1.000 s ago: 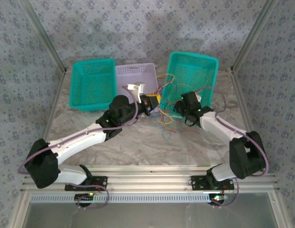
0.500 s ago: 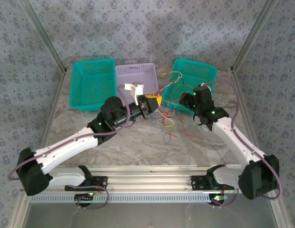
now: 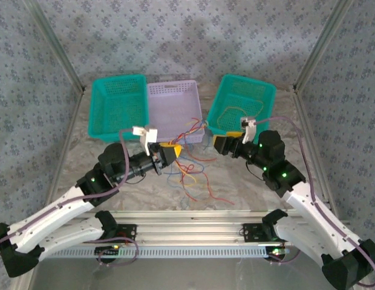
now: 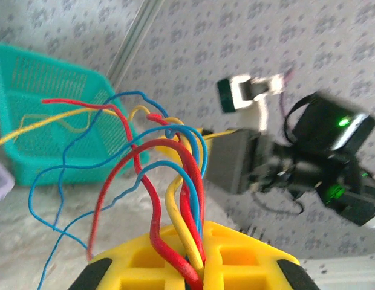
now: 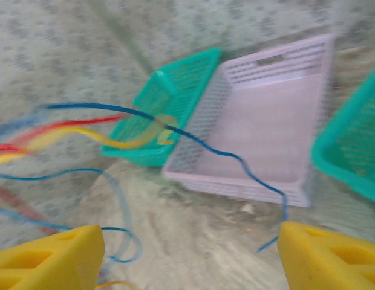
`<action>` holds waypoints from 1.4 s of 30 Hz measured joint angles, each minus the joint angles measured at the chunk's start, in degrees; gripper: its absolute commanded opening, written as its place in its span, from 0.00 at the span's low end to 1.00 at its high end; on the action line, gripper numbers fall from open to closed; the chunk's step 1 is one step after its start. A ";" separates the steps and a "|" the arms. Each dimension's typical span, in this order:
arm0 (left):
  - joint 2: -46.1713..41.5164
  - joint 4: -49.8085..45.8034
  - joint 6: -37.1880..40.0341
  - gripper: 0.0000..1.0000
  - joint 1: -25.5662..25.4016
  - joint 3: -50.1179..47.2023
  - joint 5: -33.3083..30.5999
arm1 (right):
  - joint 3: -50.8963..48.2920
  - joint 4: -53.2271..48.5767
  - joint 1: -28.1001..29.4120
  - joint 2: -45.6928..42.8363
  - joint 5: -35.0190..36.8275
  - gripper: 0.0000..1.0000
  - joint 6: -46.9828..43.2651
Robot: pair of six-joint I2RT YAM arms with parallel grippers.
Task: Untangle the cables
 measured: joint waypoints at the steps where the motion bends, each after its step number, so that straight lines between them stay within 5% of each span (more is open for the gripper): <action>1: -0.15 -0.74 0.00 0.00 0.00 -0.68 -0.15 | -0.50 1.31 0.24 0.04 -2.89 0.74 -0.02; 7: 1.92 -1.46 0.07 0.00 0.26 -1.27 -0.09 | -1.46 6.49 3.08 1.97 -14.80 0.70 -0.63; 19: 4.70 2.43 0.02 0.00 1.11 -1.38 1.11 | -1.22 7.80 14.95 13.09 -15.61 0.65 -6.91; 21: 4.70 2.60 0.00 0.00 1.40 -1.79 1.27 | -0.68 7.96 15.98 14.64 -14.69 0.57 -7.41; 27: 4.59 2.82 -0.39 0.00 1.95 -2.89 1.29 | 0.26 7.54 17.86 15.54 -11.65 0.01 -10.03; 31: 3.74 2.71 -0.68 0.01 3.32 -3.28 1.46 | 1.09 5.68 18.27 14.05 -9.57 0.00 -12.02; 37: 2.32 2.10 -1.42 0.16 4.90 -3.48 3.45 | 1.77 4.20 17.51 11.08 -6.88 0.00 -12.46; 42: -1.16 -0.31 -1.29 0.44 7.13 -3.69 2.91 | 1.38 -1.29 12.04 8.85 -2.71 0.00 -11.67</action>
